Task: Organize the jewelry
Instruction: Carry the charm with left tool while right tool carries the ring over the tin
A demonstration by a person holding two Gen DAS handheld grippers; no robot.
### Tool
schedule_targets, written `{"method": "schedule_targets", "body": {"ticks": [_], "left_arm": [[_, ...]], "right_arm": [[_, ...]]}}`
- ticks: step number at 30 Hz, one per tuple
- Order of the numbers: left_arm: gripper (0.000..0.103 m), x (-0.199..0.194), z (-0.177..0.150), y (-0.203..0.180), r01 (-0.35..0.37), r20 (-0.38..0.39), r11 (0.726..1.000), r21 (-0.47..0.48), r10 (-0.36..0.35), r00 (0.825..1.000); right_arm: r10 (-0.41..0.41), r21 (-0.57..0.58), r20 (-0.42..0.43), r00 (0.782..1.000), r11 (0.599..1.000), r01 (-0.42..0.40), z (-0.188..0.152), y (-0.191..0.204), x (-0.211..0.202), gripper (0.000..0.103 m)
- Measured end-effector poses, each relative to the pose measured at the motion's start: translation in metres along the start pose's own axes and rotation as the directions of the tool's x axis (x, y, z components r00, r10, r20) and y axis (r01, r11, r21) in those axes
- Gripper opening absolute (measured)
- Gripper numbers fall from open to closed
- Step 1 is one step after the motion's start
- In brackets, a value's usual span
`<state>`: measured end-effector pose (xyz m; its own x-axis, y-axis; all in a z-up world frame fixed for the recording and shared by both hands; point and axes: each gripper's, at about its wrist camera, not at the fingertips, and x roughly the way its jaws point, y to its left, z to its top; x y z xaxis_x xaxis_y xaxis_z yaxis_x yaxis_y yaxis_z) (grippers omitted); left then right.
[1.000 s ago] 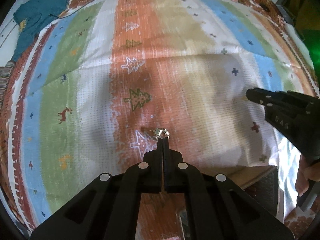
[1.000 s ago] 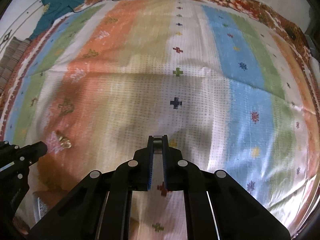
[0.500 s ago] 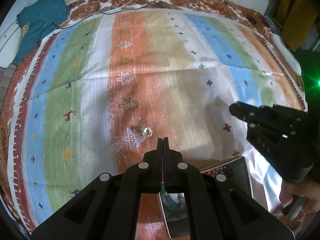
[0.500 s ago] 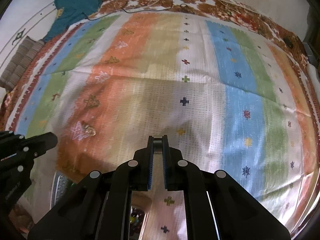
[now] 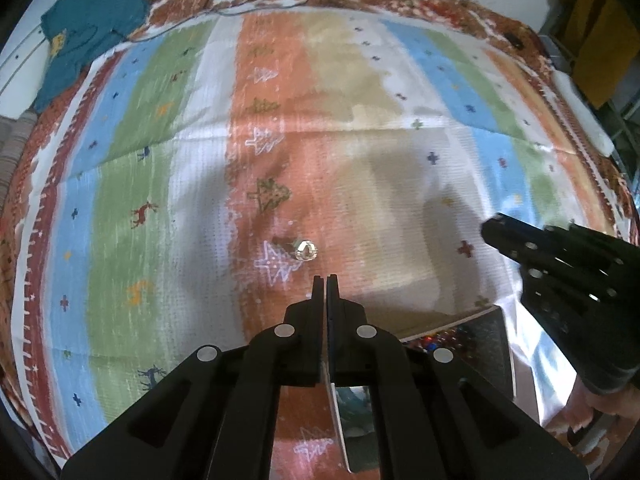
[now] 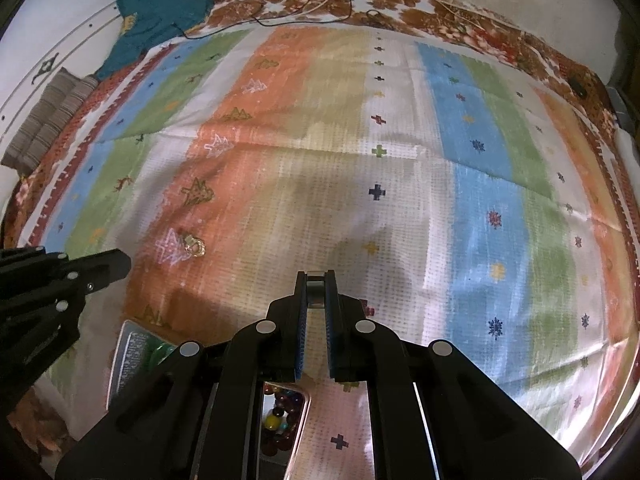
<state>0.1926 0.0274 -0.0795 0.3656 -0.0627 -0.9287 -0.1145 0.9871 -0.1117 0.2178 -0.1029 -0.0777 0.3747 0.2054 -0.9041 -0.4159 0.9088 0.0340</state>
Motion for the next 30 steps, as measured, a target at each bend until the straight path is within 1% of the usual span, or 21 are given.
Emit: {"method": "schedule_targets", "body": {"ticks": [1,2,3,5,6,8,12,16,22,26,28,30], "left_arm": [[0.007,0.004,0.002,0.002,0.0,-0.009,1.0,-0.003,0.0,1.0],[0.015,0.007,0.004,0.003,-0.003,-0.013,1.0,-0.006,0.003,1.0],[0.017,0.01,0.005,0.004,-0.008,-0.015,1.0,-0.01,0.008,1.0],[0.019,0.016,0.008,0.007,-0.018,-0.026,1.0,-0.018,0.017,1.0],[0.024,0.021,0.01,0.008,-0.017,-0.035,1.0,-0.018,0.016,0.999],[0.028,0.029,0.012,0.007,-0.024,-0.049,1.0,-0.01,0.024,0.999],[0.028,0.045,0.015,0.009,-0.047,-0.074,0.999,0.002,0.047,0.996],[0.028,0.059,0.016,0.01,-0.069,-0.101,0.997,0.036,0.072,0.992],[0.028,0.079,0.025,0.008,-0.05,-0.13,0.998,0.045,0.055,0.99],[0.028,0.089,0.028,0.004,-0.069,-0.142,0.996,0.06,0.077,0.987],[0.026,0.094,0.028,0.005,-0.08,-0.151,0.995,0.062,0.089,0.984],[0.017,0.096,0.029,0.004,-0.095,-0.145,0.993,0.071,0.105,0.984]], "right_arm": [[-0.001,0.004,-0.005,1.0,1.0,0.001,0.0,-0.001,0.001,0.009],[-0.001,0.007,-0.008,1.0,1.0,0.001,-0.001,-0.002,0.002,0.009],[0.0,0.008,-0.009,1.0,1.0,0.0,-0.001,-0.003,0.003,0.009],[0.005,0.009,-0.012,1.0,1.0,-0.005,-0.001,-0.003,0.003,0.009],[0.008,0.009,-0.013,1.0,1.0,-0.008,-0.001,-0.003,0.003,0.009],[0.013,0.008,-0.014,1.0,1.0,-0.013,-0.001,-0.002,0.002,0.009],[0.019,0.008,-0.02,1.0,1.0,-0.019,-0.001,0.0,0.004,0.009],[0.023,0.009,-0.03,0.999,1.0,-0.023,-0.003,0.001,0.007,0.009],[0.026,0.0,-0.044,0.999,1.0,-0.026,-0.005,0.004,0.009,0.009],[0.026,-0.004,-0.052,0.998,1.0,-0.026,-0.006,0.005,0.011,0.009],[0.026,-0.006,-0.055,0.998,1.0,-0.026,-0.006,0.006,0.012,0.009],[0.024,-0.008,-0.059,0.998,1.0,-0.025,-0.006,0.007,0.013,0.009]]}}
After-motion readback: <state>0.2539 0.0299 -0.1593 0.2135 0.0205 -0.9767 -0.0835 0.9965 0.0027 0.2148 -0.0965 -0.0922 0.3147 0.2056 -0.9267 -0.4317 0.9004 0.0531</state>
